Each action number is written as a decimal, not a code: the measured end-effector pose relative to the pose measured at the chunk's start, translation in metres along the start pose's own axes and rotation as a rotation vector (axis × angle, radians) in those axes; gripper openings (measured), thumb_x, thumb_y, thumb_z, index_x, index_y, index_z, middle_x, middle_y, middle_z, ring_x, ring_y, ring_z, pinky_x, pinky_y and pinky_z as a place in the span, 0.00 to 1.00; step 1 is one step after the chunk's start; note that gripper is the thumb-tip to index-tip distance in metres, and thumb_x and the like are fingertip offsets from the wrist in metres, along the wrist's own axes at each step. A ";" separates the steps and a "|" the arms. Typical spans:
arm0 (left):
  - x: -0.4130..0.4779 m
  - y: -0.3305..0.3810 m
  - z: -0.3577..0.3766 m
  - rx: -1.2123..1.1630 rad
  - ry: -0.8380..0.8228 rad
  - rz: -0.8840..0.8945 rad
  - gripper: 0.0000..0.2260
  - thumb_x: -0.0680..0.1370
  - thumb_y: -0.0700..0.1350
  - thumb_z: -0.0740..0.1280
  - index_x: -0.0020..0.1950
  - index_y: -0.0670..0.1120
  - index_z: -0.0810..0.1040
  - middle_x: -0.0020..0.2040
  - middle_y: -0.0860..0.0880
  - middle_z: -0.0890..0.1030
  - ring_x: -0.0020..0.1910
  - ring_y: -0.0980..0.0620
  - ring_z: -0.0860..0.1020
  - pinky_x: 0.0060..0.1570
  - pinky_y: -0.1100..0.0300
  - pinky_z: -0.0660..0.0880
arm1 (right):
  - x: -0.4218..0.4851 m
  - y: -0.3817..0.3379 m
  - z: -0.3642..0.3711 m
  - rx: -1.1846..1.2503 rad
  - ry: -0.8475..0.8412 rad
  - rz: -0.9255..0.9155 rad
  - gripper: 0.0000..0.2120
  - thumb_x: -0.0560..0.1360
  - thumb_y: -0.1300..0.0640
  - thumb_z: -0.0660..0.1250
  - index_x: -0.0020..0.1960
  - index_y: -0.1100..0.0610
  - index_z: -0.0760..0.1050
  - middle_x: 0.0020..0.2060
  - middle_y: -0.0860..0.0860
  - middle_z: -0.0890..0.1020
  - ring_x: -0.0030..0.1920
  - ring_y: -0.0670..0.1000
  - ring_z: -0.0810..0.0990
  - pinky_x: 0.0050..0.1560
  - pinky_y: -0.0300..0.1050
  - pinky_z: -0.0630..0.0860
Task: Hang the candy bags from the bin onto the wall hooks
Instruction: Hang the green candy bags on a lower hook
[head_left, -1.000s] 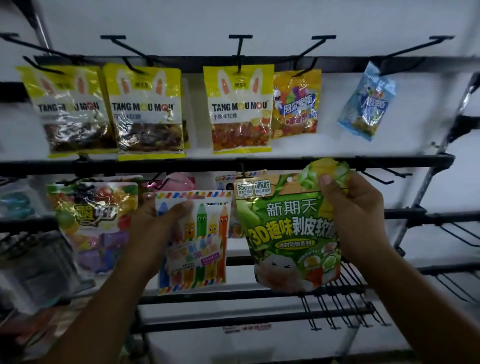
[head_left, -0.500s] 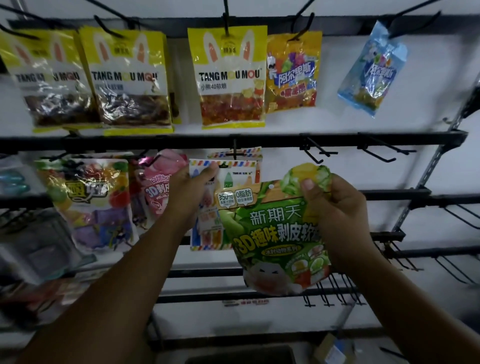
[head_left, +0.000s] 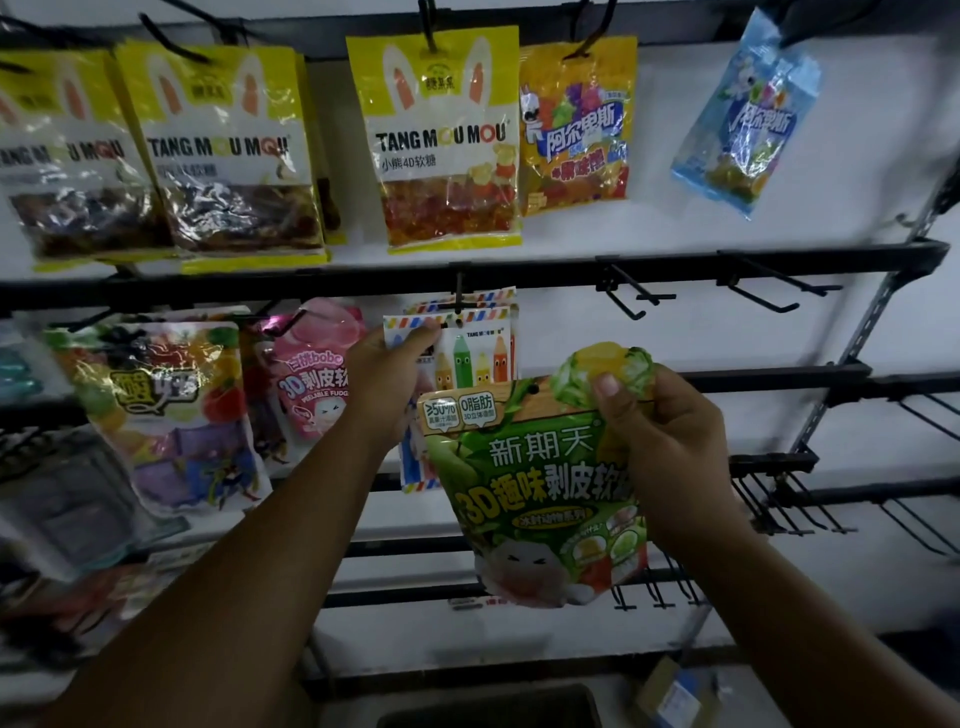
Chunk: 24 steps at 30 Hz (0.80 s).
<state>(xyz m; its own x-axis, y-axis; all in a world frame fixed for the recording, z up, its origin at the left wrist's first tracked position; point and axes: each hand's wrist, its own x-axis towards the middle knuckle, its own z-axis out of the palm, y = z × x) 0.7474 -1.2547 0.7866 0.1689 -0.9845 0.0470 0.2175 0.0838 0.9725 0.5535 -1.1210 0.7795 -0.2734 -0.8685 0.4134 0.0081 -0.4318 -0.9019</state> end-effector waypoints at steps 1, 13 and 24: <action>0.003 -0.001 0.000 0.034 -0.002 0.011 0.09 0.76 0.44 0.73 0.50 0.40 0.81 0.42 0.44 0.86 0.40 0.43 0.86 0.39 0.46 0.83 | 0.001 0.001 0.000 0.001 0.004 0.003 0.07 0.76 0.55 0.66 0.44 0.58 0.80 0.38 0.54 0.86 0.40 0.55 0.86 0.38 0.50 0.83; 0.019 -0.003 0.012 0.193 -0.022 0.092 0.08 0.78 0.43 0.70 0.40 0.44 0.77 0.24 0.57 0.79 0.23 0.62 0.78 0.21 0.69 0.70 | 0.016 0.009 -0.006 0.012 0.053 0.037 0.07 0.74 0.53 0.68 0.43 0.56 0.80 0.38 0.55 0.85 0.41 0.57 0.85 0.41 0.57 0.83; 0.034 -0.008 0.008 0.634 0.147 0.282 0.15 0.74 0.54 0.73 0.36 0.45 0.76 0.31 0.51 0.77 0.30 0.53 0.77 0.27 0.63 0.67 | 0.033 0.013 -0.022 0.017 0.085 0.044 0.07 0.78 0.57 0.67 0.45 0.61 0.80 0.37 0.53 0.85 0.38 0.53 0.85 0.35 0.46 0.80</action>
<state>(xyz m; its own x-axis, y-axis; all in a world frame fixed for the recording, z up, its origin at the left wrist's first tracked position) 0.7443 -1.2902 0.7825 0.2737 -0.9039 0.3288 -0.4475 0.1829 0.8754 0.5234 -1.1499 0.7786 -0.3532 -0.8633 0.3605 0.0384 -0.3984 -0.9164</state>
